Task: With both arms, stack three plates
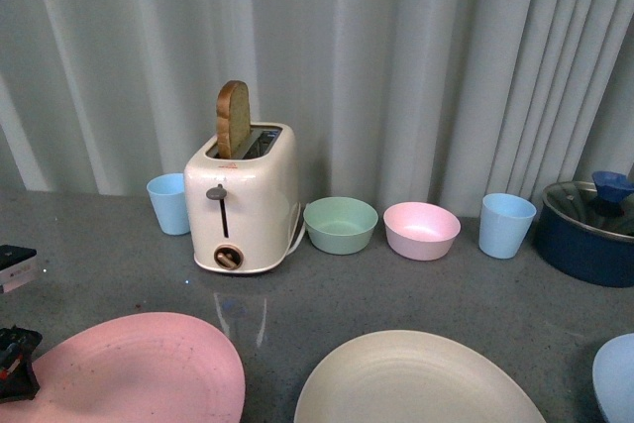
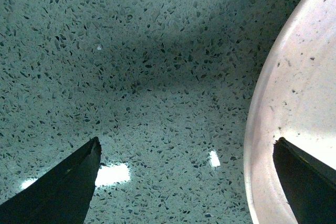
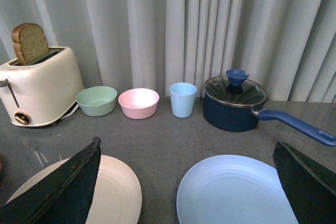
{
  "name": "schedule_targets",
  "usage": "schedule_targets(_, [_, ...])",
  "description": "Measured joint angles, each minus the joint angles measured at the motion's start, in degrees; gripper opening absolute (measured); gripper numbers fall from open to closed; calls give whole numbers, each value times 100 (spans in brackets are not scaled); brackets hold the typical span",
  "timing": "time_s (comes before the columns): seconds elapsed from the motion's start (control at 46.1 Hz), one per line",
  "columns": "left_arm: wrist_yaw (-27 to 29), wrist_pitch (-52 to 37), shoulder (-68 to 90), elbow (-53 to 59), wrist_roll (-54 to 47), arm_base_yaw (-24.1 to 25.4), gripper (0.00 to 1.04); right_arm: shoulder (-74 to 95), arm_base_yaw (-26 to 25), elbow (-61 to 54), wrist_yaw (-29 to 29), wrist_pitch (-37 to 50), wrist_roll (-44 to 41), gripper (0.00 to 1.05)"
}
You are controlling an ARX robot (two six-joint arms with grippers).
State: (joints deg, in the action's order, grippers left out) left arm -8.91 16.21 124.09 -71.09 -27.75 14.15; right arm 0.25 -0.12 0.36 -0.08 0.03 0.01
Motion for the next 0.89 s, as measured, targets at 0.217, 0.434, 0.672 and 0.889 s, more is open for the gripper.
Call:
schedule_targets(0.217, [-28, -15, 15, 37, -28, 4, 98, 0, 0, 0, 2, 0, 0, 97])
schedule_targets(0.434, [-70, -92, 50, 125, -31, -35, 98, 0, 0, 0, 2, 0, 0, 97])
schedule_targets(0.672, [-70, -166, 72, 197, -33, -118, 97, 0, 0, 0, 2, 0, 0, 97])
schedule_targets(0.889, [-96, -197, 72, 223, -11, -170, 59, 0, 0, 0, 2, 0, 0, 97])
